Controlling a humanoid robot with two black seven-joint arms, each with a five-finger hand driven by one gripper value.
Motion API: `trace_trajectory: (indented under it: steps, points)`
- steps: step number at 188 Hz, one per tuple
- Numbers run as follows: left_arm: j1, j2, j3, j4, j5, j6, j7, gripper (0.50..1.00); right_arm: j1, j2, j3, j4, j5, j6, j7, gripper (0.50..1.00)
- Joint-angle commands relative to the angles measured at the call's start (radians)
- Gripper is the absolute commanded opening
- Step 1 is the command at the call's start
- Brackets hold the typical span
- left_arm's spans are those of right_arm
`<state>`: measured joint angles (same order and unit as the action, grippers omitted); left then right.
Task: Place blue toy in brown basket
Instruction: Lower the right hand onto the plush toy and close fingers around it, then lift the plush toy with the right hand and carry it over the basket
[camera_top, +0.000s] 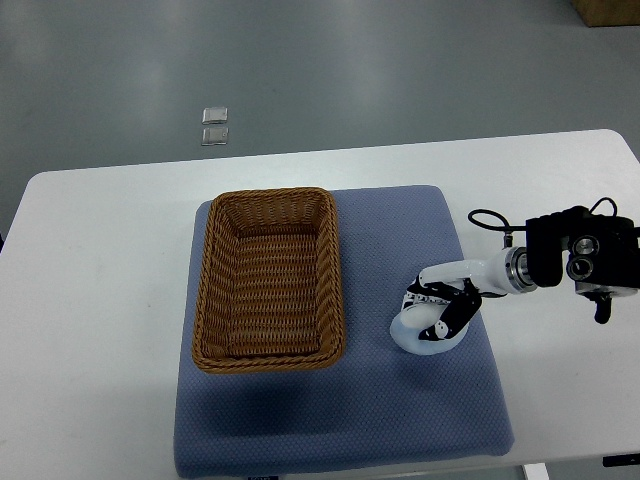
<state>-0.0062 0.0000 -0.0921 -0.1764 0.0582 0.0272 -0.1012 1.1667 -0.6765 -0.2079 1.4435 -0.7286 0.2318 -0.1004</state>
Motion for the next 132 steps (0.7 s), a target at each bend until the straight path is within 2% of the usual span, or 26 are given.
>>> trace_trajectory:
  steps: [1,22,54,80,132]
  points:
    - [0.0,0.0,0.0,-0.002,0.0,-0.001,0.0,1.0,0.054,-0.029,0.022,0.005,0.009,0.018,0.004,0.57]
    - [-0.001,0.0,0.0,-0.002,-0.001,-0.001,0.0,1.0,0.132,-0.048,0.042,0.018,0.014,0.06,0.004,0.572]
    - [-0.001,0.0,0.0,-0.002,-0.001,-0.001,0.0,1.0,0.301,-0.009,0.041,0.014,0.074,0.07,0.005,0.58]
    - [-0.001,0.0,0.0,-0.002,0.0,-0.001,0.0,1.0,0.389,0.11,0.028,-0.058,0.12,0.072,0.004,0.584]
    - [0.0,0.0,0.0,-0.002,0.0,-0.001,0.0,1.0,0.398,0.403,0.01,-0.264,0.121,0.066,0.004,0.586]
